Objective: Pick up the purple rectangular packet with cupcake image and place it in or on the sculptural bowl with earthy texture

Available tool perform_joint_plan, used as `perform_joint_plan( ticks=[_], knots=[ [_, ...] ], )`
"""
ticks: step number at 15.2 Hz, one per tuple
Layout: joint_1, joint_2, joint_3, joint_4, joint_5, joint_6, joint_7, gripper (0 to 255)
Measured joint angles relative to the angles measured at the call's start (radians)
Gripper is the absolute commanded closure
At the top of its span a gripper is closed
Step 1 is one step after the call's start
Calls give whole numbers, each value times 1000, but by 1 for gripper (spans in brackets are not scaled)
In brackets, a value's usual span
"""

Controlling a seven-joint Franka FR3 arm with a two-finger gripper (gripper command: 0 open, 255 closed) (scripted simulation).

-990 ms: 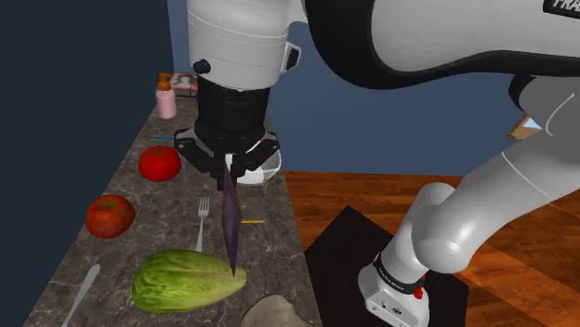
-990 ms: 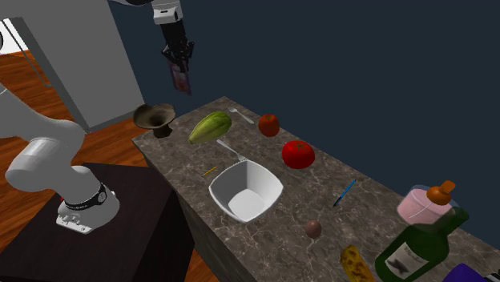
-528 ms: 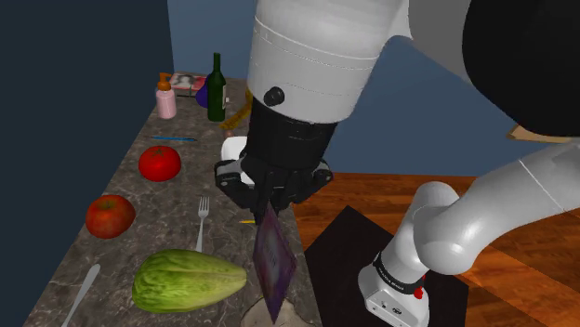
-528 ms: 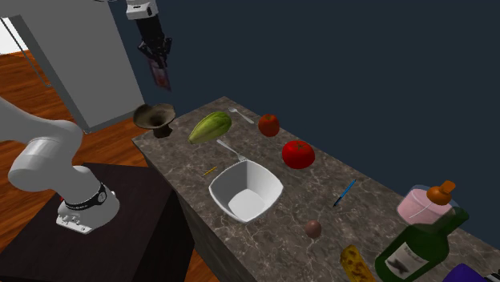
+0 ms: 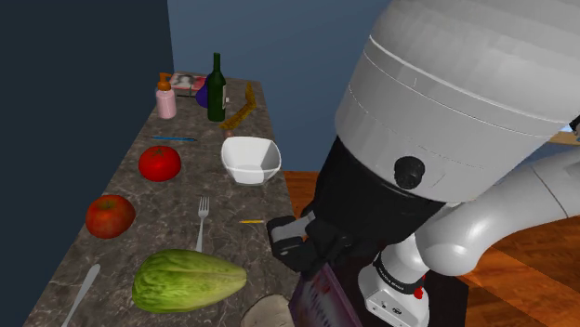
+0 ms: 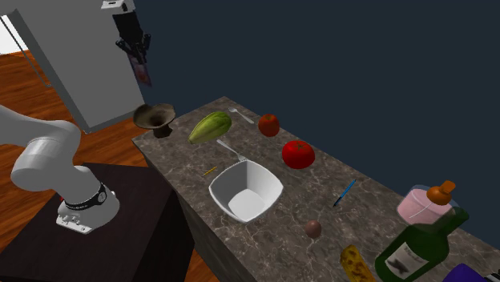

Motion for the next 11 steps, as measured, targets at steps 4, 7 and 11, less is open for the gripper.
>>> perform_joint_plan(
  ticks=[4, 7, 11],
  knots=[
    [13, -25, 3, -64, 16, 40, -1, 255],
    [18, -34, 9, -105, 23, 74, -4, 255],
    [24, -41, 23, -162, 34, 125, -3, 255]
  ],
)
